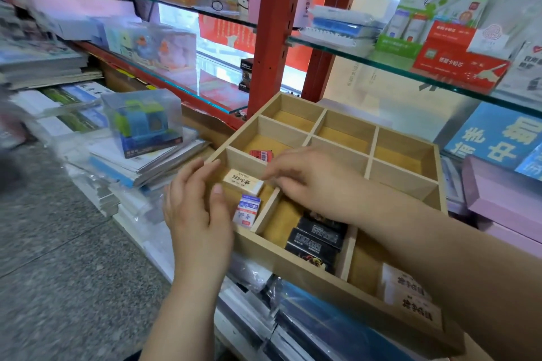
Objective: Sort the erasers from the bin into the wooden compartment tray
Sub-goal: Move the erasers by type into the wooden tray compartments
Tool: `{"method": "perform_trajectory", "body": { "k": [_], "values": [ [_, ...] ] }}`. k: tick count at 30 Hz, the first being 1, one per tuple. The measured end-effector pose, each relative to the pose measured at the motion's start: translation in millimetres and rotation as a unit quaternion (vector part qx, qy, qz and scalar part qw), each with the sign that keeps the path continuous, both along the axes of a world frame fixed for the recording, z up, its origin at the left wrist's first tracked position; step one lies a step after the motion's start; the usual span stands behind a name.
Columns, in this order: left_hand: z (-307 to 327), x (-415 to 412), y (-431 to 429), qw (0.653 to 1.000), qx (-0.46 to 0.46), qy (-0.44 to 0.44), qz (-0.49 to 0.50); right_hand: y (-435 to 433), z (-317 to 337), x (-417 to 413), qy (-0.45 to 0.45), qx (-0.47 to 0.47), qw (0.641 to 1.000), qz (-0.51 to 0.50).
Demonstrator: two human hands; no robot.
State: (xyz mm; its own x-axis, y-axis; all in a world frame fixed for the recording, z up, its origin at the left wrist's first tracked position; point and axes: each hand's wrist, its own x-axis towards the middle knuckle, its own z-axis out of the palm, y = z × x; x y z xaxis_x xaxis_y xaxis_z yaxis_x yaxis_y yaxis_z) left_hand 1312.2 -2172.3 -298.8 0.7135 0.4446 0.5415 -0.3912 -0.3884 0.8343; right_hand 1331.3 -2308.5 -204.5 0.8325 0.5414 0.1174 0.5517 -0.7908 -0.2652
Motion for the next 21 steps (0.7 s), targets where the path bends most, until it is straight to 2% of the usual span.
{"method": "perform_trajectory", "body": {
  "k": [2,4,7,10,16,21],
  "values": [
    [1,1,1,1.000,-0.027,-0.013,-0.008,18,-3,8,0.037,-0.047,0.998,0.015],
    [0,2,6,1.000,0.007,-0.018,-0.016,31,-5,14,0.067,-0.093,0.993,0.034],
    [-3,6,13,0.997,0.066,-0.025,-0.028,42,-6,21,0.051,-0.185,0.979,0.067],
    [-3,6,17,0.995,0.090,-0.030,-0.040,47,-7,24,0.053,-0.232,0.969,0.062],
    [-5,7,19,0.993,0.112,-0.024,-0.039,50,-3,29,0.141,-0.192,0.968,0.076],
    [-5,5,18,0.993,0.113,-0.013,-0.033,44,-3,33,0.141,-0.156,0.975,0.077]
  ]
}}
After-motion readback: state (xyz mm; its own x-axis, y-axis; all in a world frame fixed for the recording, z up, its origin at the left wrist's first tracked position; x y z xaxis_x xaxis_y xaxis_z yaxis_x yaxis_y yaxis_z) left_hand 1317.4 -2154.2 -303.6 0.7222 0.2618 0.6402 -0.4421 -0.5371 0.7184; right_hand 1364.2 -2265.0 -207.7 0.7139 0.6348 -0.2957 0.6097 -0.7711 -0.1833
